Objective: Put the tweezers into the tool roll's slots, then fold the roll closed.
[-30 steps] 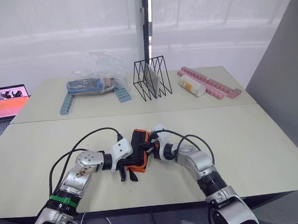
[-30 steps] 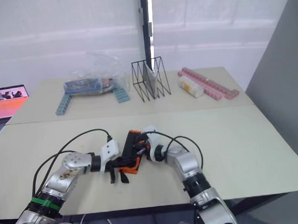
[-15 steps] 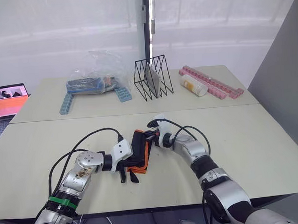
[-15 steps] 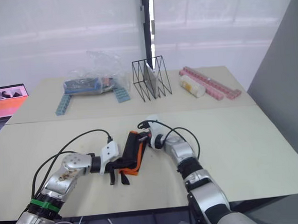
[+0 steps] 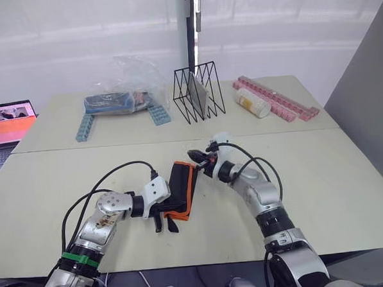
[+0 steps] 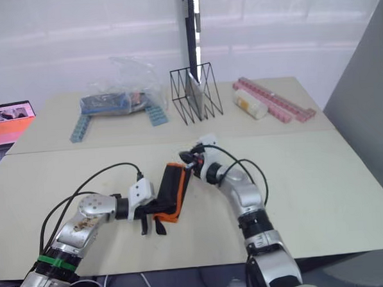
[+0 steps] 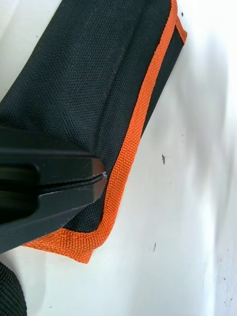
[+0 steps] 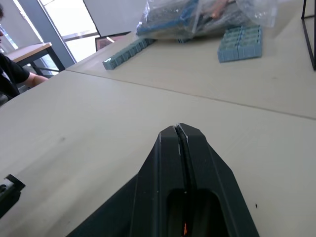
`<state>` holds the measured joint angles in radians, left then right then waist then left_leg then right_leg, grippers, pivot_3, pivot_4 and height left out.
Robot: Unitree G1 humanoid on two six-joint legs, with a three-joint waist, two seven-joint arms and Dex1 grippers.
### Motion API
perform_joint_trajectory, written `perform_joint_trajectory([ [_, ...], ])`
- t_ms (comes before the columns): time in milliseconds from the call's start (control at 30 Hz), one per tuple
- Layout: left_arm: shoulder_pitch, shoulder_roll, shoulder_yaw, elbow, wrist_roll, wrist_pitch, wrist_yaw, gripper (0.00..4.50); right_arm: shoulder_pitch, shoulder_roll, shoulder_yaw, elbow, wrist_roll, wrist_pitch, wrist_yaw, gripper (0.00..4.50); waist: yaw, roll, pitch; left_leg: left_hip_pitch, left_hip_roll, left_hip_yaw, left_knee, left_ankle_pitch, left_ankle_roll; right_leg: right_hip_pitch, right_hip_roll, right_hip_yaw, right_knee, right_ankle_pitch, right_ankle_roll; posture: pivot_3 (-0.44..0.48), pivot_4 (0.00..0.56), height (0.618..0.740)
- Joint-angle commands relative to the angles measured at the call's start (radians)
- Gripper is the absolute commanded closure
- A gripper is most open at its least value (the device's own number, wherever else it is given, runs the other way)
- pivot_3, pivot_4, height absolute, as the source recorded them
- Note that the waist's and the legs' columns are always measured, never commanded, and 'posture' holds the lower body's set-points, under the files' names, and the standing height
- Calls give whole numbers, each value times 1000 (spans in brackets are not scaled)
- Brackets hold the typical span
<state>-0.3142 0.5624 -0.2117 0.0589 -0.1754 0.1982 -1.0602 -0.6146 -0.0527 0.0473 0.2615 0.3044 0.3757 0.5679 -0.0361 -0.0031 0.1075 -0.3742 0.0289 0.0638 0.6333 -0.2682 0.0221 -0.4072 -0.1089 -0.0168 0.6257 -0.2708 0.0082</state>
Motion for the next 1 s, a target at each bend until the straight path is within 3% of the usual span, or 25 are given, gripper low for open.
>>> perform_joint_trajectory([
  [33, 35, 26, 83, -121, -58, 74, 42, 4465, 40, -37, -6, -184, 46, 75, 7, 4500, -1, -3, 8, -2, 0, 0, 0, 0, 0, -1, 0, 0, 0, 0, 0, 0, 150, 737],
  [133, 71, 61, 186, -240, -132, 145, 71, 4465, 88, -106, -21, -305, 74, 148, 16, 4500, -3, -5, 12, -18, 0, 0, 2, 2, 2, -18, 1, -1, 3, 4, 2, 0, 150, 737],
  [233, 101, 83, 294, -312, -221, 206, 95, 4465, 129, -172, -36, -386, 100, 198, 29, 4500, -1, -5, 14, -20, 0, 0, 1, 1, 4, -18, 3, -4, 2, 5, 3, 0, 150, 737],
  [333, 198, 148, 465, -352, -303, 245, 77, 3672, 198, -285, -81, -466, 130, 239, 74, 4500, -4, -5, 14, -22, 1, 0, 2, 0, 5, -17, 5, -6, 0, 5, 4, 0, 150, 737],
  [500, 430, 208, 667, -368, -344, 210, 32, 2029, 317, -454, -146, -506, 140, 222, 153, 2926, 3, -8, 20, -20, 1, 0, 3, -1, 7, -14, 5, -8, -6, 5, 4, 0, 150, 737],
  [700, 677, 170, 855, -350, -351, 125, 18, 63, 477, -581, -244, -460, 146, 119, 261, 922, 24, -17, 29, -20, 1, 0, 8, 0, 6, -12, 5, -9, -8, 5, 4, 0, 150, 737],
  [800, 735, 140, 913, -320, -344, 82, 39, 0, 534, -611, -282, -411, 143, 63, 301, 29, 34, -18, 29, -20, 2, 0, 10, 0, 6, -10, 5, -9, -11, 5, 4, 0, 150, 737],
  [1000, 757, 111, 974, -277, -335, 60, 117, 0, 553, -621, -358, -279, 140, -16, 311, 29, 43, -19, 29, -19, 2, 1, 12, 1, 6, -7, 5, -8, -12, 5, 4, 0, 150, 737],
])
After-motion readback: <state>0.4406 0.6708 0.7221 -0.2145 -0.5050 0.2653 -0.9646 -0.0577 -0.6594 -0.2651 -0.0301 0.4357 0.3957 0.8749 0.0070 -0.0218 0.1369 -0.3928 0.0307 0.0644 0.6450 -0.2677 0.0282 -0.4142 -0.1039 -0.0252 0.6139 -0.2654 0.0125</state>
